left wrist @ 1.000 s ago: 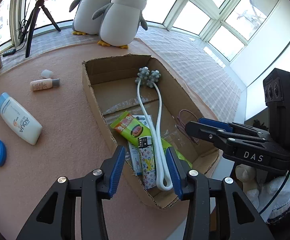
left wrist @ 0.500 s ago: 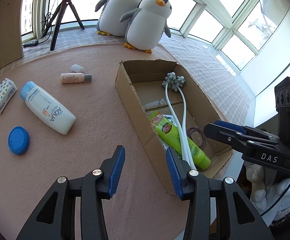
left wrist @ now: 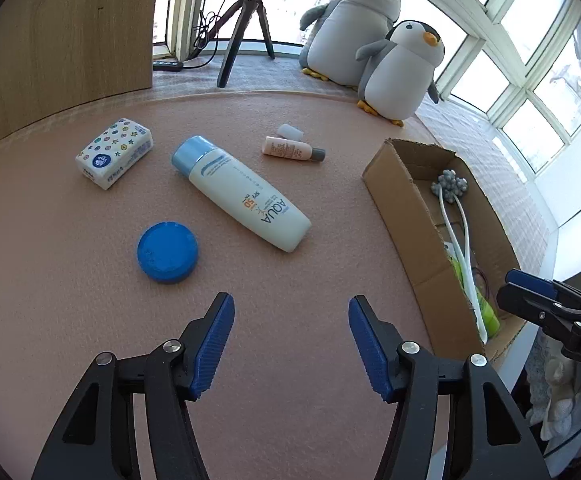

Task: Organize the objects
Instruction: 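Move the left gripper to the blue round lid and close on it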

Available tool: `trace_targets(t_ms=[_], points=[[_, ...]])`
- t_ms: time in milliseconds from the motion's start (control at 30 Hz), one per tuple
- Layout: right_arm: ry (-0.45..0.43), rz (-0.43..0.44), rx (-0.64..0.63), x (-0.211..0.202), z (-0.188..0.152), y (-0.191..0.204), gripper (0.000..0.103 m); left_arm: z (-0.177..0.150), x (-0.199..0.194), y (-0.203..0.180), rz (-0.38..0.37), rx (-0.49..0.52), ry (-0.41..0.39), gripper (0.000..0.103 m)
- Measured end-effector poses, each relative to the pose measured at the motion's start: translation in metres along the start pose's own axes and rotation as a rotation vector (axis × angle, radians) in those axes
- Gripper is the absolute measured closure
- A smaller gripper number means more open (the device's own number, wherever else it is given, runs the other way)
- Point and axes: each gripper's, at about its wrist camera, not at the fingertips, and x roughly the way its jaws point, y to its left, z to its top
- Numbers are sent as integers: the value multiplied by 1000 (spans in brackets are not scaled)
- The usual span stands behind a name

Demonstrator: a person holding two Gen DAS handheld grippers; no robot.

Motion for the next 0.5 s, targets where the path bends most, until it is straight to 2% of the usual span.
trace_targets(t_ms=[233,367,500], points=[[49,-49,-55,12,-7,28,35,10,7,55,98,-76,-7,27],[52,-44,-53,12,-11,37,35,16,15,75,137,-102,-14,25],[47,-51,-52,9,-13,41,35,21,24,82,144,-103,-6,25]])
